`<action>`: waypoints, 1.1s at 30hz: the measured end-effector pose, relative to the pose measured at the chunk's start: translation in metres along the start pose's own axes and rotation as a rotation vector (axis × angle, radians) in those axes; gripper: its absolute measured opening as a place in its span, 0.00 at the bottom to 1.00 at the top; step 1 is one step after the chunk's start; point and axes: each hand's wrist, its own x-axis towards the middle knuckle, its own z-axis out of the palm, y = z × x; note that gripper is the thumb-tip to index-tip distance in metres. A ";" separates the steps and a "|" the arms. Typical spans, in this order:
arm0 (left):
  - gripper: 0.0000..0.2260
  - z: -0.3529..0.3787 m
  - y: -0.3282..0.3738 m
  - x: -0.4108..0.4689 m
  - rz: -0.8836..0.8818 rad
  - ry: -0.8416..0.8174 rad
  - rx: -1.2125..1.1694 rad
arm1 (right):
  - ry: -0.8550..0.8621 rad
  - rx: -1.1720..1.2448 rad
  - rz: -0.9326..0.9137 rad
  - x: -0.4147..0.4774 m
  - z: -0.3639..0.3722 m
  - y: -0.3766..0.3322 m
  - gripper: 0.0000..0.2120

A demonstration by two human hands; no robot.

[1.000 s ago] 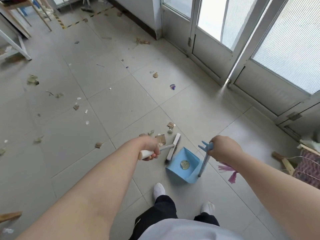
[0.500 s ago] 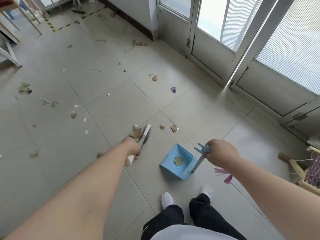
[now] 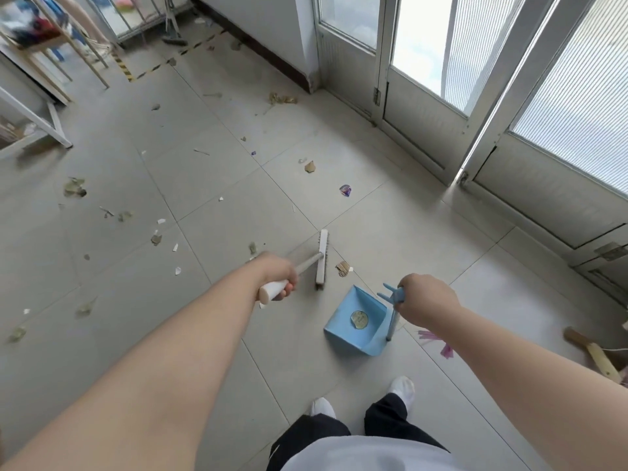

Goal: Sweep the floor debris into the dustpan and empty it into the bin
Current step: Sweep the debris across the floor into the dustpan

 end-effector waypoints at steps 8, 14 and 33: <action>0.05 0.053 0.051 0.013 0.032 -0.150 -0.001 | -0.064 0.016 0.049 0.006 -0.001 0.025 0.11; 0.04 0.053 0.071 0.052 0.037 -0.217 0.128 | -0.077 0.067 0.139 0.014 -0.012 0.015 0.10; 0.06 -0.147 0.007 0.129 -0.092 0.096 0.056 | 0.010 -0.011 0.101 0.093 -0.036 -0.120 0.08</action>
